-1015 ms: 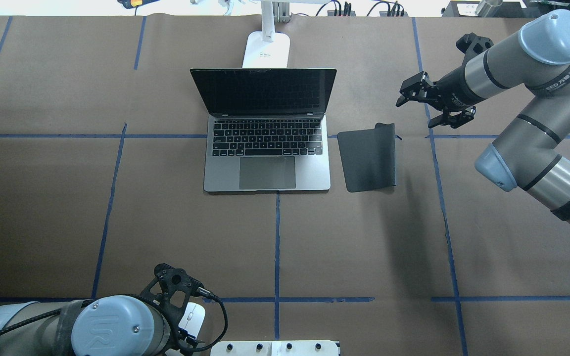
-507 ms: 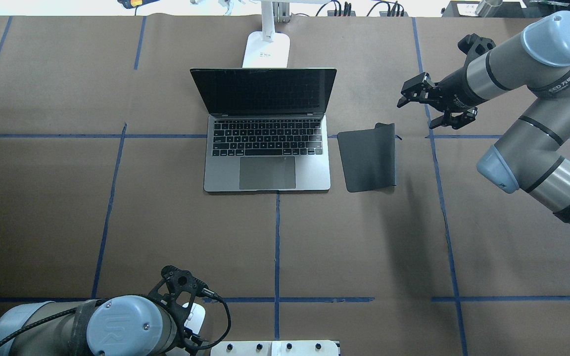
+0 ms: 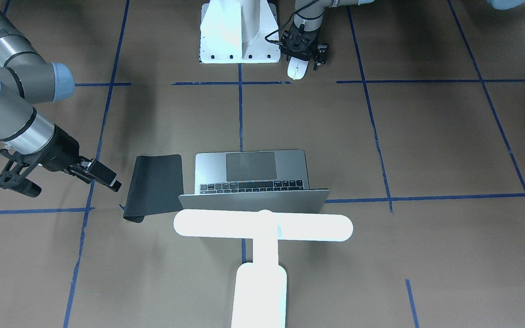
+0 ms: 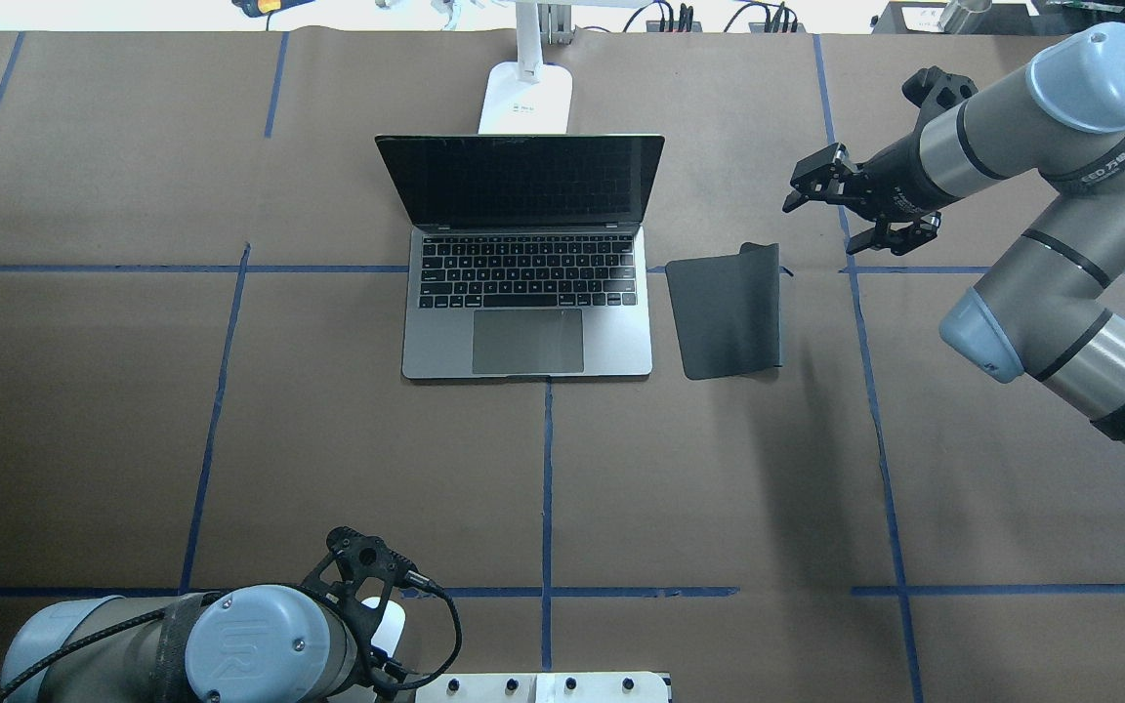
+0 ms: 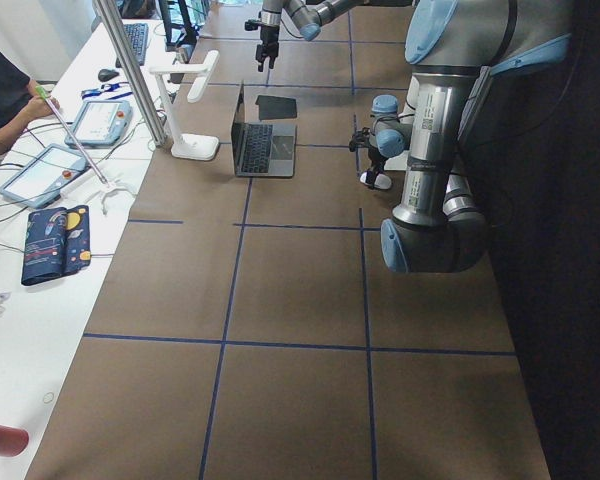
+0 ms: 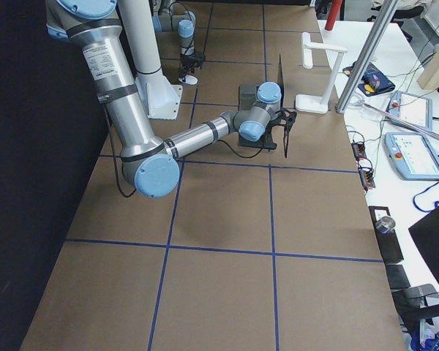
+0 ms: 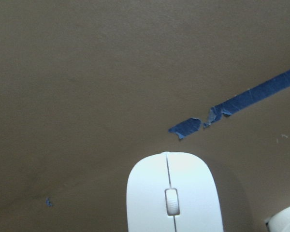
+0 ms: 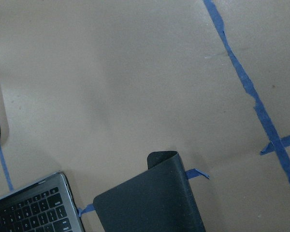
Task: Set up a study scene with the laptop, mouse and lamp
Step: 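Release the pad and raise the right gripper while the left gripper grasps the mouse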
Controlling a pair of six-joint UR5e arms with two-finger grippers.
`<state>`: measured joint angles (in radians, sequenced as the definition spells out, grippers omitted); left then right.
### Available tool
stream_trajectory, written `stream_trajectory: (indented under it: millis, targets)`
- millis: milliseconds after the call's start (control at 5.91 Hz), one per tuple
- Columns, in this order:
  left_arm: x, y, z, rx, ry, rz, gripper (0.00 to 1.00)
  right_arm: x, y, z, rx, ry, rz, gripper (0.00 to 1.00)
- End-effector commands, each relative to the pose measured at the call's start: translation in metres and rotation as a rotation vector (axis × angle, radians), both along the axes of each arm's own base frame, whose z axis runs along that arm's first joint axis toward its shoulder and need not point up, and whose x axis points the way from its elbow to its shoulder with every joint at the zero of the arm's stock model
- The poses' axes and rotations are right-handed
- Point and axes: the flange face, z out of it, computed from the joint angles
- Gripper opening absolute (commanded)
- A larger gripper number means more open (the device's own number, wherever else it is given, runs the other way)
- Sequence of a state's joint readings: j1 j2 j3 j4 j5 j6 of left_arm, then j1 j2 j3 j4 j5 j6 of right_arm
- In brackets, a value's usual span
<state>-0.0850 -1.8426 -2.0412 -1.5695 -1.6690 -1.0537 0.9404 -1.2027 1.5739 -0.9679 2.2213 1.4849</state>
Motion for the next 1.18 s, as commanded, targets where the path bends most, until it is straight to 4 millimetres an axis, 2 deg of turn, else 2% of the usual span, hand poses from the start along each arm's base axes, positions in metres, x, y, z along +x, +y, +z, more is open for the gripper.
stream_trajectory:
  millis: [0, 338, 507, 846, 1015]
  targets:
    - [0.0005, 0.0003, 0.0019, 0.0, -0.003, 0.0, 0.97, -0.0001, 0.0, 0.0, 0.0, 0.0, 0.0, 1.0]
    - [0.0014, 0.001, -0.0006, -0.001, 0.001, 0.001, 0.93, -0.0002, -0.0003, 0.0008, -0.001, 0.002, 0.001, 1.0]
    - [0.0015, 0.0011, -0.0006, -0.001, 0.001, 0.001, 0.81, -0.0004, -0.0005, -0.0002, 0.0, 0.0, 0.0, 1.0]
    - [0.0007, 0.0011, -0.0019, 0.0, 0.004, 0.002, 0.65, -0.0013, 0.0, 0.0, -0.001, 0.001, -0.002, 1.0]
    - [0.0003, 0.0012, -0.0025, 0.0, 0.006, 0.002, 0.51, -0.0005, -0.0005, 0.0, -0.001, 0.001, 0.0, 1.0]
